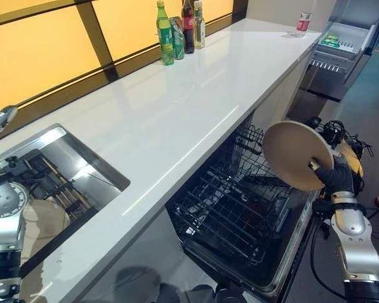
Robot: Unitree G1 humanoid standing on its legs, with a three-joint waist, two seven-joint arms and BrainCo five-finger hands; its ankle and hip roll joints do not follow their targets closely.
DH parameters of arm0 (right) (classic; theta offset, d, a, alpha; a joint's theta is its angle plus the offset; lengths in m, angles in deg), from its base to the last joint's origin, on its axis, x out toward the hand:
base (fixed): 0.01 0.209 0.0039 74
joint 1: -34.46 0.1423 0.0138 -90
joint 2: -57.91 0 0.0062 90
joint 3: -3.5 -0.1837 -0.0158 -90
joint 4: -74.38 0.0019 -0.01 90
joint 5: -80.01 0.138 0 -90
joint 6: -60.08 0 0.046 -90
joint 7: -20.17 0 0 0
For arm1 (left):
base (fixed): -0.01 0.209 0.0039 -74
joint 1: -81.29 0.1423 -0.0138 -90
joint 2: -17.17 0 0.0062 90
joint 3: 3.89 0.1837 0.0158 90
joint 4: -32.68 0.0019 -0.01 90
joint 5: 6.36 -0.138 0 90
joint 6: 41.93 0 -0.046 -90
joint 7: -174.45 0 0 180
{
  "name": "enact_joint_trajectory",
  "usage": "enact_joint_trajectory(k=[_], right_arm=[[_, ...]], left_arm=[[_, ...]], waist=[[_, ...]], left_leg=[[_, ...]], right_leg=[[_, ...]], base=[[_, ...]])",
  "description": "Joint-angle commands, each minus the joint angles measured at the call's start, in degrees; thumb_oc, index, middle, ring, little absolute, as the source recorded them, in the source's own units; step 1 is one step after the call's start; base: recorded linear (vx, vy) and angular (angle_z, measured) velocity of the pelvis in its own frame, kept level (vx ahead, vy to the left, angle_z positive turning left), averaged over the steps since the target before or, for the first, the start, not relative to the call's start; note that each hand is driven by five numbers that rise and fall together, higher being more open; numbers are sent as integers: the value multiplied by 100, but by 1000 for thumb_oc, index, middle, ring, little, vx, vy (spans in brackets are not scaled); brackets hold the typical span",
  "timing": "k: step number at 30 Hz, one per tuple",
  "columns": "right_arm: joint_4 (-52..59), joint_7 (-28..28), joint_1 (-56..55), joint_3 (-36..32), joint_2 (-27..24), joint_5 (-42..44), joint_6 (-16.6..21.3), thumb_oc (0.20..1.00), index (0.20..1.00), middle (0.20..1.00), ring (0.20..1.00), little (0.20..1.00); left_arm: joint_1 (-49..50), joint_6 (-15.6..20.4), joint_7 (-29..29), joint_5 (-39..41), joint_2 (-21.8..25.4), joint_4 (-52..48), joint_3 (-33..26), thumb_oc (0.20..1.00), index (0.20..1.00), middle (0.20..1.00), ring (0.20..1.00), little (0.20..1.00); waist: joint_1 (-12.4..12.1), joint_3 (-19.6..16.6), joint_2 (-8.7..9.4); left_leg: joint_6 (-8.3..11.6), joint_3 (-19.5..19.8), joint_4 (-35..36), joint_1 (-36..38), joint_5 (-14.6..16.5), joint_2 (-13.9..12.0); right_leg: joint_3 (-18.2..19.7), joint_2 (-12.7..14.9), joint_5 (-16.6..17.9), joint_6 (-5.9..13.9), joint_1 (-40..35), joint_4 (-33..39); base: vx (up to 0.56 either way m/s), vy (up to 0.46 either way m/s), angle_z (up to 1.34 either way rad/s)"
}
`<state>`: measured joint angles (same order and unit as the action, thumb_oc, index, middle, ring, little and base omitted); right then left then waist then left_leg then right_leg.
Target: Pick up plates and place into dishwasher.
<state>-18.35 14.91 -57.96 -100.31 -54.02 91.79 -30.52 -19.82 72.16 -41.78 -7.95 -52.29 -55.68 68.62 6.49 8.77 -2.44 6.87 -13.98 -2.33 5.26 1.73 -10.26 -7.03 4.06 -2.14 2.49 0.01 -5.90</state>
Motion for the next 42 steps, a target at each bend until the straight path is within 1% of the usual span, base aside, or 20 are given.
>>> enact_joint_trajectory(k=[1, 3, 5, 9, 13, 20, 26, 34, 38, 42], right_arm=[[16, 131, 88, -109, -170, -206, 86, 200, 200, 200, 200, 200], [-49, 272, 51, 13, -100, -224, -15, 200, 200, 200, 200, 200], [-145, 408, 23, 212, -26, -274, -40, 200, 200, 200, 200, 200], [-404, 545, 51, 585, 52, -588, 28, 200, 200, 200, 200, 200], [-600, 708, 130, 976, 94, -611, -29, 200, 200, 200, 200, 200], [-709, 668, 189, 1430, 226, -774, 48, 200, 200, 200, 200, 200], [-642, 592, 165, 1703, 327, -1148, -173, 200, 200, 200, 200, 200], [-719, 570, -15, 1855, 403, -1516, -411, 200, 200, 200, 200, 200], [-784, 659, -21, 1961, 386, -1816, -511, 200, 200, 200, 200, 200], [-842, 1027, -56, 2268, 464, -1969, -653, 200, 200, 200, 200, 200]], left_arm=[[183, 195, -91, -101, 331, 81, -160, 1000, 1000, 1000, 1000, 1000], [214, 195, -103, -127, 308, 67, -192, 1000, 1000, 1000, 1000, 1000], [206, 182, -103, -133, 302, 58, -188, 1000, 1000, 1000, 1000, 1000], [134, 108, -120, -146, 342, 65, -120, 1000, 1000, 1000, 1000, 1000], [61, 25, -75, -101, 404, 64, -36, 1000, 1000, 1000, 1000, 1000], [-33, -68, -56, -79, 453, 34, 79, 1000, 1000, 1000, 1000, 1000], [-48, -131, -12, -50, 461, -3, 116, 1000, 1000, 1000, 1000, 1000], [14, -132, 13, -8, 463, -51, 88, 1000, 1000, 1000, 1000, 1000], [-4, -156, 27, 19, 469, -69, 116, 1000, 1000, 1000, 1000, 1000], [-39, -200, 61, -21, 409, -105, 152, 1000, 1000, 1000, 1000, 1000]], waist=[[64, -436, 151], [49, -438, 134], [21, -429, 112], [-22, -409, 88], [-107, -400, 62], [-215, -397, 52], [-248, -397, 45], [-232, -364, 74], [-238, -359, 77], [-243, -346, 74]], left_leg=[[188, 24, -24, -723, -546, -287], [183, 25, 27, -700, -559, -248], [182, 45, 60, -694, -568, -204], [180, 78, 108, -699, -593, -168], [183, 110, 133, -712, -609, -139], [173, 198, 205, -716, -629, -88], [167, 227, 209, -726, -631, -75], [155, 243, 220, -712, -629, -72], [155, 250, 224, -713, -633, -75], [163, 254, 220, -735, -640, -79]], right_leg=[[126, 311, -383, 295, -388, 6], [112, 334, -369, 314, -386, 30], [80, 361, -355, 328, -379, 47], [12, 394, -341, 348, -382, 65], [-70, 428, -346, 361, -412, 81], [-170, 446, -345, 378, -460, 113], [-192, 443, -362, 376, -469, 103], [-153, 406, -369, 369, -486, 111], [-153, 394, -371, 366, -485, 113], [-160, 400, -381, 359, -478, 118]], base=[[12, 42, 4], [8, 15, 2], [11, 27, 5], [11, 15, 10], [16, 8, 10], [10, -3, 13], [8, 2, 7], [0, 2, 2], [0, 0, 0], [0, 0, 0]])
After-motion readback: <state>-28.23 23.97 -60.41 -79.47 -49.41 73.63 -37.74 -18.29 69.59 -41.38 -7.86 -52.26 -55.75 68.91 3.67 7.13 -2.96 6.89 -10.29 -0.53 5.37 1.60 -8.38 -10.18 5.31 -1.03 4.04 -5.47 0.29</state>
